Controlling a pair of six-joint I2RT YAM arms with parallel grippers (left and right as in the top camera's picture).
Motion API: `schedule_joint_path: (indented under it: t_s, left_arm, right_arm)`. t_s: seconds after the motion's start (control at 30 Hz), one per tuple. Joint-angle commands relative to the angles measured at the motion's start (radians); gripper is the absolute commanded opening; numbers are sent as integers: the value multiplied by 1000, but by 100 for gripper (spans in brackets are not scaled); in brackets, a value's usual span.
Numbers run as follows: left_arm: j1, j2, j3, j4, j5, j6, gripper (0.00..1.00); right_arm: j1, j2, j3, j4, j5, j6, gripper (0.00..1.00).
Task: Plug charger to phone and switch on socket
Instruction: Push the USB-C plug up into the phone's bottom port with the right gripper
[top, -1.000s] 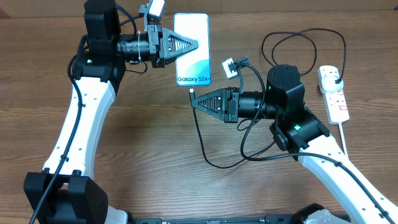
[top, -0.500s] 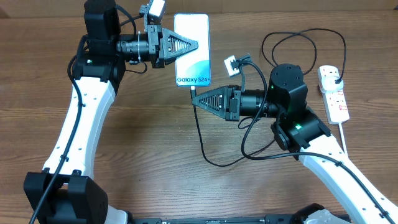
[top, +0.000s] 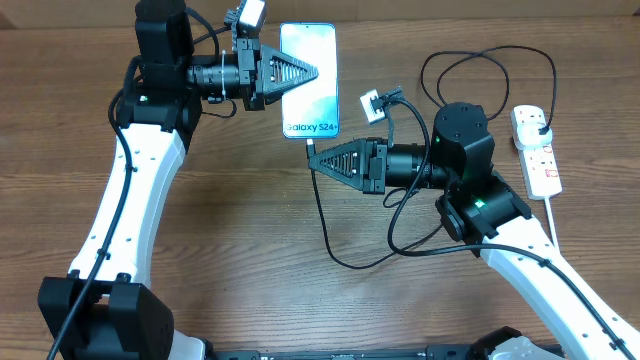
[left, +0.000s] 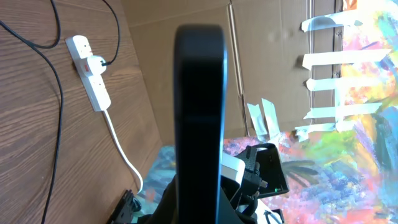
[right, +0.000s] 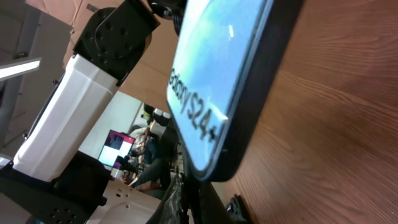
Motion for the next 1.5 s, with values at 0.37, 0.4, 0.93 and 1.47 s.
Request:
schedule_joint_path:
  t_s: [0.37,0.4,0.93,1.47]
  left_arm:
    - [17,-12,8,11,29,-13,4]
    - [18,-12,8,11,33,-13,4]
    - [18,-12,8,23,43,-13,4]
    - [18,-12,8,37,59,13,4]
  right_arm:
    - [-5,1,7,21,11,23,4]
    - [-5,1,7,21,14,23,4]
    - [-5,1,7,24,67,76,4]
    - [-5,1,7,32,163,124,4]
